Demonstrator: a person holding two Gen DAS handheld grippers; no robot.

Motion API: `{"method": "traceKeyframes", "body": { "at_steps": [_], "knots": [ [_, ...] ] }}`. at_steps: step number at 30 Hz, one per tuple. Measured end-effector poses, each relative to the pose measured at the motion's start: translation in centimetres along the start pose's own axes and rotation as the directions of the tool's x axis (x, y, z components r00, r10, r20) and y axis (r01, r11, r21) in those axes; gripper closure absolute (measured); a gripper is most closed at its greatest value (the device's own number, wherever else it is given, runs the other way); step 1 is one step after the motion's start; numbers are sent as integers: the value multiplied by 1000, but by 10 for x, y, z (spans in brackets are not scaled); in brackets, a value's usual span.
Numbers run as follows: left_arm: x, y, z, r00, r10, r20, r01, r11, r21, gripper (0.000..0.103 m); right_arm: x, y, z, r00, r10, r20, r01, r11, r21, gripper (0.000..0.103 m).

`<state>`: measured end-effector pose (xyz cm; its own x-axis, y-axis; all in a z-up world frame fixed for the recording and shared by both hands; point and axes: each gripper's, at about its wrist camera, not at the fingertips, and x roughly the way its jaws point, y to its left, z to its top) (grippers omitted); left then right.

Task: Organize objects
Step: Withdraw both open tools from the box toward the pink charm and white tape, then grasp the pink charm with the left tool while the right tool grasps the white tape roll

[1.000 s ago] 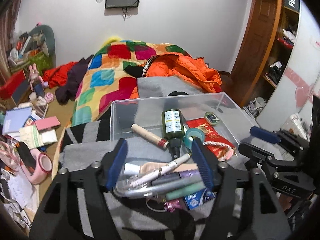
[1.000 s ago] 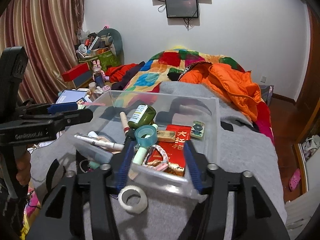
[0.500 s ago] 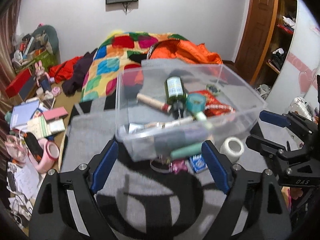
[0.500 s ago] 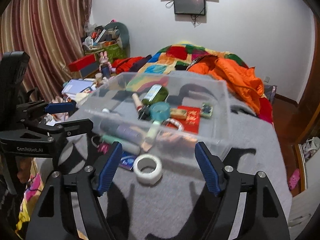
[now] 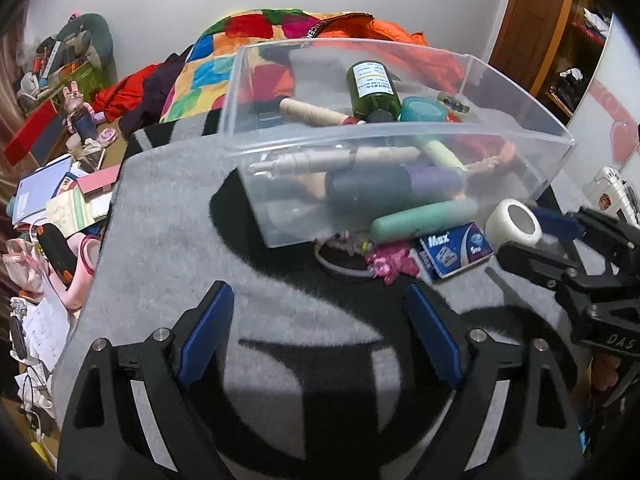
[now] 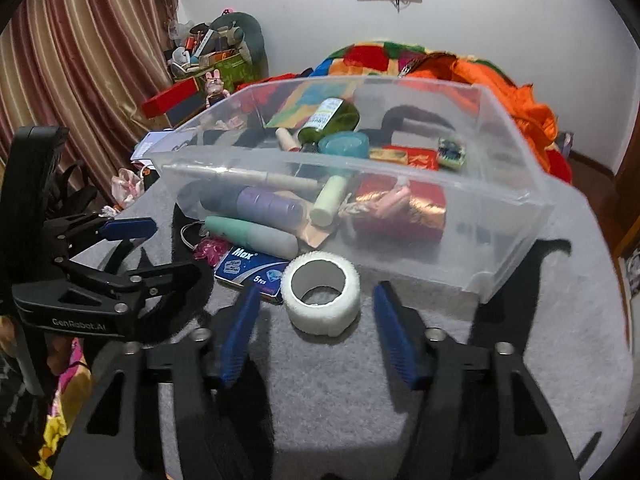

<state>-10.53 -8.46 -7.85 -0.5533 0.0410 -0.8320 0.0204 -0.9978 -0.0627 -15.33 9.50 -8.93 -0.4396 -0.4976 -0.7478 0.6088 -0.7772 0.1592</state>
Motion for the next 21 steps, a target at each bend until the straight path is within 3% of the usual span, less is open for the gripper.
{"method": "traceKeyframes", "body": {
  "at_steps": [3,6,14,17,21],
  "knots": [
    [5,-6,6,1000,-4,3,4,1000,5,14,2,1,-1,1000,-7,-1,7,1000,1,67],
    [9,-12,10,1000,-4,15,4,1000,10,19,-2,0,-3,1000,1,12,-1,1000,9,68],
    [-2,-18,4,998,-20,56,20,1000,17,72,-16,-7,-6,999,1,47,-3,999,42,68],
    [-6,-16,1,998,-25,60,24,1000,8,84,-19,-10,-6,998,2,56,-5,998,58,68],
    [-14,-14,-7,997,-33,74,34,999,-11,84,-21,-11,-8,998,7,56,-12,997,78,68]
  ]
}}
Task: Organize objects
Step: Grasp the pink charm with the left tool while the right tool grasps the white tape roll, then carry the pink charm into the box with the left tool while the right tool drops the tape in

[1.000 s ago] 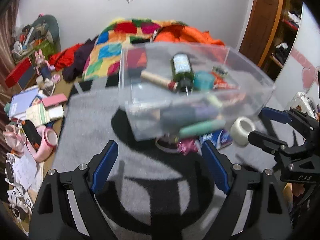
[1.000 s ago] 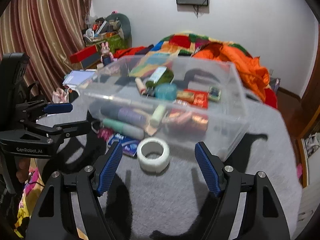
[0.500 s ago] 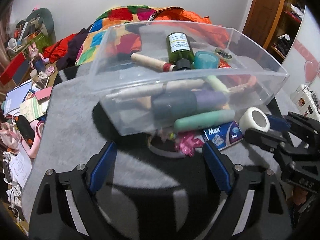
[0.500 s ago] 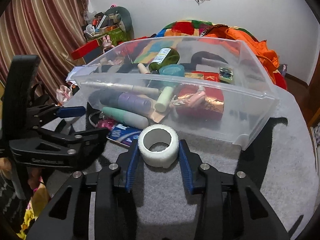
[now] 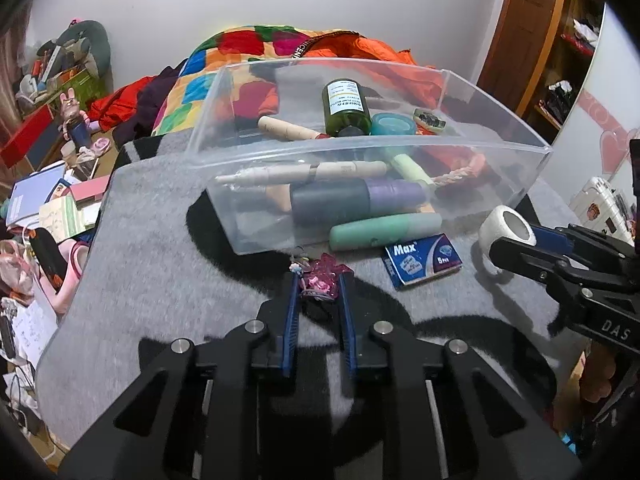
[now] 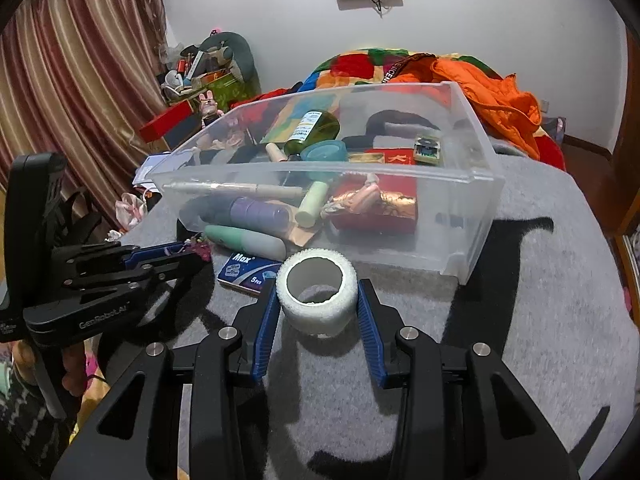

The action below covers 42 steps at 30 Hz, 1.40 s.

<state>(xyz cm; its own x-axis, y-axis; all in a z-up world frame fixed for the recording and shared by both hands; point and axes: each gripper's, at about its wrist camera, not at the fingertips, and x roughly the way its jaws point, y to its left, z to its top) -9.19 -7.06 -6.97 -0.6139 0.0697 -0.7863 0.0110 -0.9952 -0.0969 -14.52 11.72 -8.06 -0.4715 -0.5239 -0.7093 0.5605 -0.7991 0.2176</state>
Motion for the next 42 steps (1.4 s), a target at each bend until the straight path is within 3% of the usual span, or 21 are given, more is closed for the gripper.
{"method": "traceKeyframes", "body": {
  "at_steps": [8,24,42],
  "knots": [
    [-27,0,-8,999,-6,51,7,1000,-18,84,-11,2,1,1000,-7,24,7,1000,4,68],
    [-77,-17,23,979,-40,199,38,999,13,84,-51,7,27,989,-25,148,29,999,-28,68],
    [-76,-12,67,965,-43,259,42,999,8,84,-59,1,71,968,-64,241,79,996,-50,68]
  ]
}}
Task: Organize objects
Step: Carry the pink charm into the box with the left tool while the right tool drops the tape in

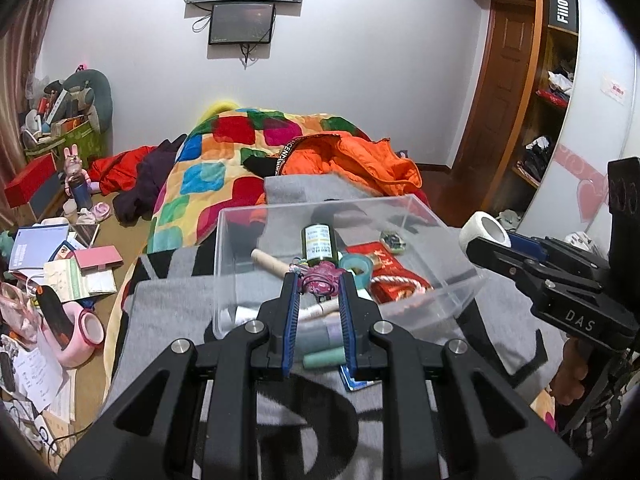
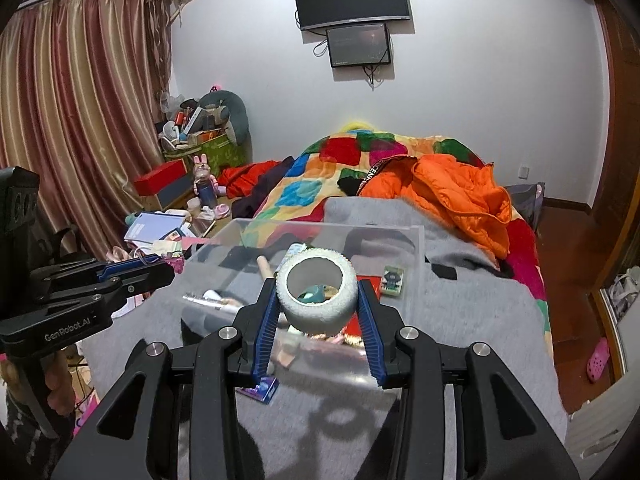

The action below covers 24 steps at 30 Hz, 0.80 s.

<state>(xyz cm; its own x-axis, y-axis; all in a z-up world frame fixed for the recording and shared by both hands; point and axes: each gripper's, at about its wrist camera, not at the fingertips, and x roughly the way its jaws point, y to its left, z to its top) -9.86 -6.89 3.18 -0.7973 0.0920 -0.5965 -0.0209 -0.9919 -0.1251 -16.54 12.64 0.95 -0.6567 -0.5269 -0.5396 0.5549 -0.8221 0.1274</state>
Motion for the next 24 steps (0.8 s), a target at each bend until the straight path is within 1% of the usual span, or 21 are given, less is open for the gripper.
{"method": "traceKeyframes", "body": {
  "at_steps": [5,14,19,24],
  "knots": [
    [15,4,7,1000,10,-12,-10,1000,-7,84,16,-5,2,1000,-8,-23,8,1000,3,68],
    [60,14,2,995,22,-93,-25,999,-26,84,58,-13,-9,994,-12,-112,16,999,36,68],
    [77,17,-2,992,17,-123,-21,999,-28,84,69,-14,-10,992,-4,-128,9,999,42,68],
    [84,15,-5,991,23,-131,-26,999,-20,84,72,-13,-10,991,-16,-131,19,999,26,67]
  ]
}}
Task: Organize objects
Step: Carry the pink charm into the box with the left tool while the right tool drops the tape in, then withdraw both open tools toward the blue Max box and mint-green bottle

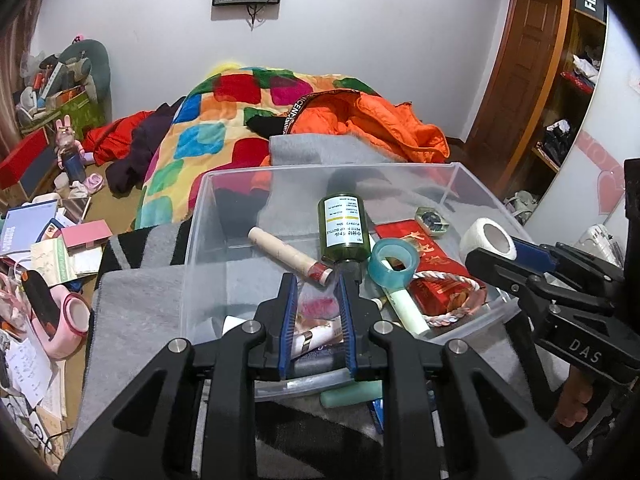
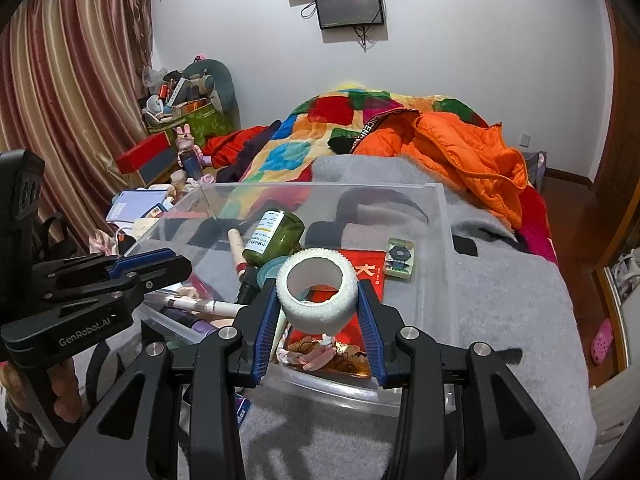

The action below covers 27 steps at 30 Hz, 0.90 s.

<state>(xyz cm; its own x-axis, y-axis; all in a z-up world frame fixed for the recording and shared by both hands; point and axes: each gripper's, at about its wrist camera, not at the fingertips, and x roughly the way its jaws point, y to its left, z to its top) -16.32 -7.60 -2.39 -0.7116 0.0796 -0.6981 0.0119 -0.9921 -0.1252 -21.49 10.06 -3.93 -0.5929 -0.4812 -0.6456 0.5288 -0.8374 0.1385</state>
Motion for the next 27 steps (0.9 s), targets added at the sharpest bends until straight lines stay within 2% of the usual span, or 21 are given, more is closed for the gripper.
{"method": "traceKeyframes", "body": {
  "at_steps": [6,8,11,21,27],
  "knots": [
    [0,-4,-2,1000,2,-7,-2,1000,12,80,0,6,-2,1000,-4,-4,4,1000,-22,67],
    [-2,-5,-3,1000,1,-6,-1,1000,12,72,-1,7,-3,1000,-2,-9,2,1000,-25,66],
    [-9,-8,-5,1000,14,9,-14,1000,21,58,-6,7,-4,1000,-7,2,7,1000,-25,59],
    [-41,-21,-8,997,30,77,-34,998,51,34,-30,9,-6,999,-18,41,18,1000,-14,48],
    [-52,-26,-20,997,28,75,-32,998,52,22,-48,7,-13,998,-23,62,24,1000,-7,43]
  ]
}}
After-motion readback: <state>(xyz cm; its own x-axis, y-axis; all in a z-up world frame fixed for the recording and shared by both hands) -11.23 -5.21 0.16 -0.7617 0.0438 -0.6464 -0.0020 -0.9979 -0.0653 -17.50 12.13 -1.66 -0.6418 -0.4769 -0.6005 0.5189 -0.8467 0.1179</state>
